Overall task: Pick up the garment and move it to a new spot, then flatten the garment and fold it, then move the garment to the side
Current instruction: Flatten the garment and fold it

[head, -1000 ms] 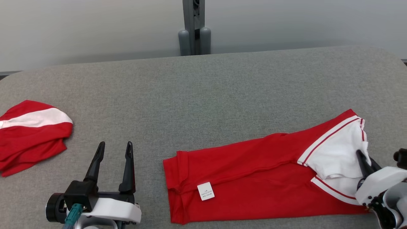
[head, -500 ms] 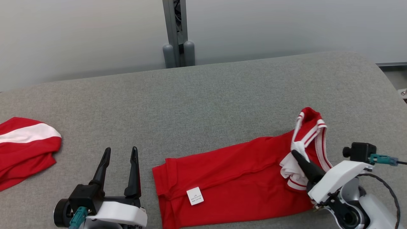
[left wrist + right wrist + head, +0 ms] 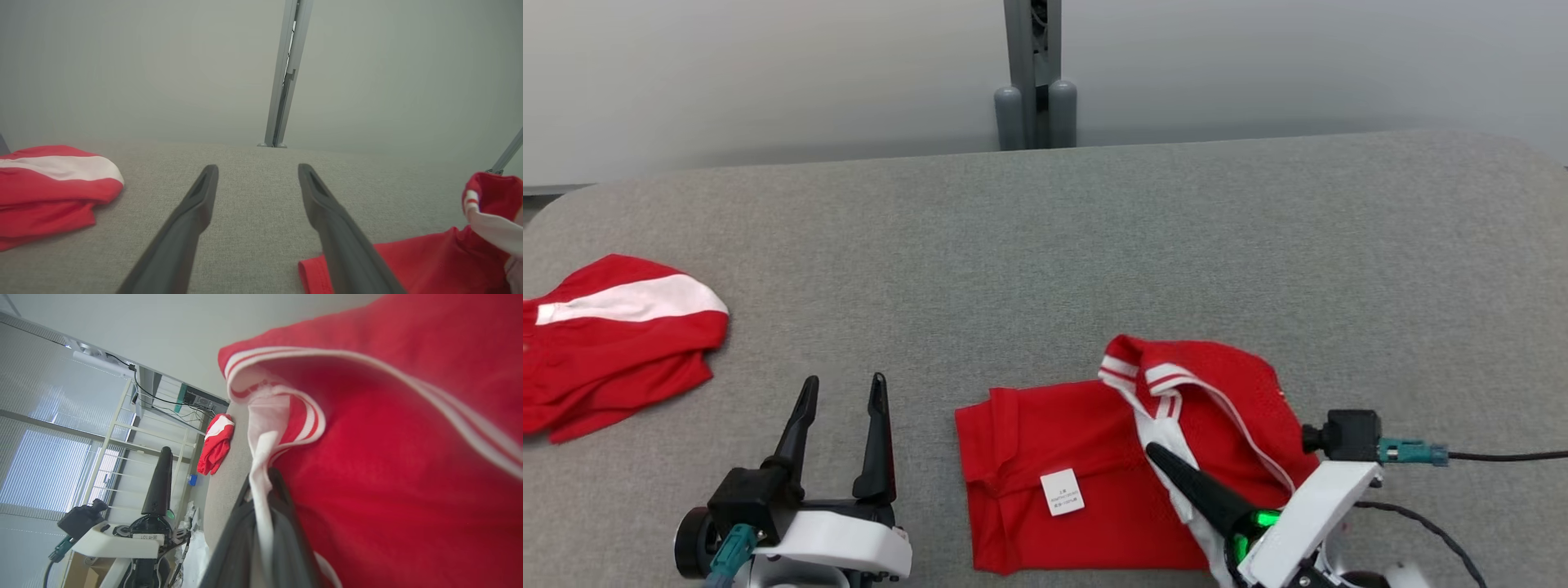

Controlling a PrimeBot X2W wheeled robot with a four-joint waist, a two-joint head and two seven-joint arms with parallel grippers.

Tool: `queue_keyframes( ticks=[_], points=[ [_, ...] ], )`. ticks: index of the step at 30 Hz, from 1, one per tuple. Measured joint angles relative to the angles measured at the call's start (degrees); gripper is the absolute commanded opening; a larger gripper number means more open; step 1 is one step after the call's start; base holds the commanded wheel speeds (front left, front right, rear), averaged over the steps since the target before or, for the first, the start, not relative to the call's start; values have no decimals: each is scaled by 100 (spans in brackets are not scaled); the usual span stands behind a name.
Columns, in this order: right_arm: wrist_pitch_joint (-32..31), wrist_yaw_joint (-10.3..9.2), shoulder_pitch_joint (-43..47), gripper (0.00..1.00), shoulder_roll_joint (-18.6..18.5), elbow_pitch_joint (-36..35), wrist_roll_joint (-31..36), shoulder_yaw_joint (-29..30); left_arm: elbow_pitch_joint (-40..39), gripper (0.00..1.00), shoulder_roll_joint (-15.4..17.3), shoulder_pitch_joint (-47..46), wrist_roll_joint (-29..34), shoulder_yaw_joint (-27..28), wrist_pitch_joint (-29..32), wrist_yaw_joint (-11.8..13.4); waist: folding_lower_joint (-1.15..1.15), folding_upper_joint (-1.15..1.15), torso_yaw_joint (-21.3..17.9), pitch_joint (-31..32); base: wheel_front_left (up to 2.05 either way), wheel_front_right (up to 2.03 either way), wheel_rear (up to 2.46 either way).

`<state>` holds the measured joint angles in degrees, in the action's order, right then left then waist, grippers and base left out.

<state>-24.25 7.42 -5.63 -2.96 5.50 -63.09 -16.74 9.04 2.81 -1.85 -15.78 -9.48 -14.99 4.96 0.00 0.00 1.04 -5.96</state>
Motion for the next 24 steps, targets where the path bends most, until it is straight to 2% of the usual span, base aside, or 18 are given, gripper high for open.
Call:
queue_keyframes(
  ticks=[8, 24],
  points=[
    [455, -1, -30, 0, 25, 63, -520, -489, 51, 100, -2, -96, -108, -176, 0, 57, 0, 0, 440, -130, 0, 0, 0],
    [1239, -1, -935, 0, 26, 1452, -990, -1129, 152, 100, 1, -132, -198, -419, 0, 114, 0, 0, 1273, -378, 0, 0, 0]
  ],
)
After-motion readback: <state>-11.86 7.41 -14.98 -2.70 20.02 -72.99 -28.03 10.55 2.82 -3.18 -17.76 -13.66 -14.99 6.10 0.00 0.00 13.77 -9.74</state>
